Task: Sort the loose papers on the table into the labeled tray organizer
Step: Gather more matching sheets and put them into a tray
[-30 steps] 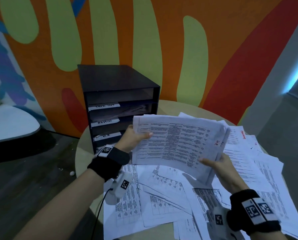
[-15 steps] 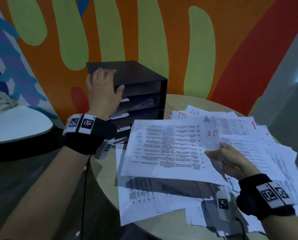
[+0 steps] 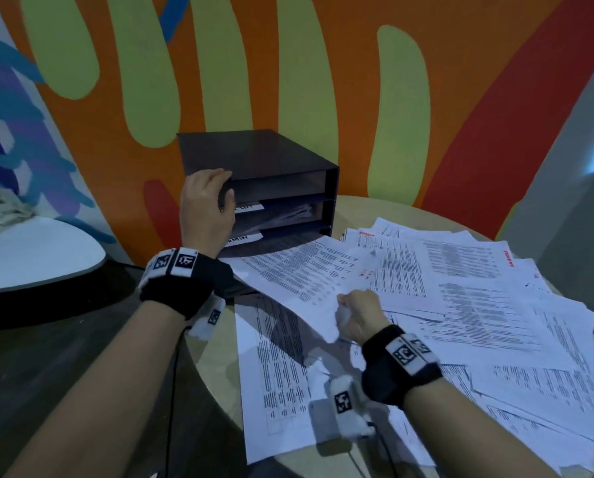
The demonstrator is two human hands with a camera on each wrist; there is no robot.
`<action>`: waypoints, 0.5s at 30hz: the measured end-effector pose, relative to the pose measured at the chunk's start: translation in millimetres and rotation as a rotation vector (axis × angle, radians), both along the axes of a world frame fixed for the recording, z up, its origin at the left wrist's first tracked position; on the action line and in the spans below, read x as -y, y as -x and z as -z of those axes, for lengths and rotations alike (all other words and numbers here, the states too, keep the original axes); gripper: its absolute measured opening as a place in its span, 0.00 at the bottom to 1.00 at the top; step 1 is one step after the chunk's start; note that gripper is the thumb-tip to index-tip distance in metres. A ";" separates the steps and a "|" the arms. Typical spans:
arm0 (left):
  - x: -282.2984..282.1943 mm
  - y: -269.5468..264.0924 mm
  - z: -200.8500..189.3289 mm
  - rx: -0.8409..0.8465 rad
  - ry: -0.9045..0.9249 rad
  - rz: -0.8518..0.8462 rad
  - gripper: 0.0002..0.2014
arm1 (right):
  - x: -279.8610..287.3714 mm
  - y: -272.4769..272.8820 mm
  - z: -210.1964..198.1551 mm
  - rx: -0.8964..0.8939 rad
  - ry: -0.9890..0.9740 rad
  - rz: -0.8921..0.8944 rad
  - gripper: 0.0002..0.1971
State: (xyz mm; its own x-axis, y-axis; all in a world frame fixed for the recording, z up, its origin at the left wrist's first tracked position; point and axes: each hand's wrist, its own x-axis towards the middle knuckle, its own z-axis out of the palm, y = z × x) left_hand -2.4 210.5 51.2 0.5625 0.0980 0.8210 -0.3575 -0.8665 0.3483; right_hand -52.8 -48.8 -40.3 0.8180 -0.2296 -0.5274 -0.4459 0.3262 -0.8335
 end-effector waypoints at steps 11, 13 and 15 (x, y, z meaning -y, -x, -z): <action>1.9 -7.7 9.9 0.100 0.020 0.008 0.15 | -112.8 -57.5 -25.8 0.017 0.050 -0.257 0.07; 0.9 -9.9 11.4 0.111 0.015 0.008 0.15 | -117.4 -73.4 -27.3 0.021 -0.002 -0.246 0.10; 1.7 -10.3 12.5 0.128 0.015 0.011 0.16 | -121.6 -84.2 -30.9 0.044 -0.054 -0.216 0.08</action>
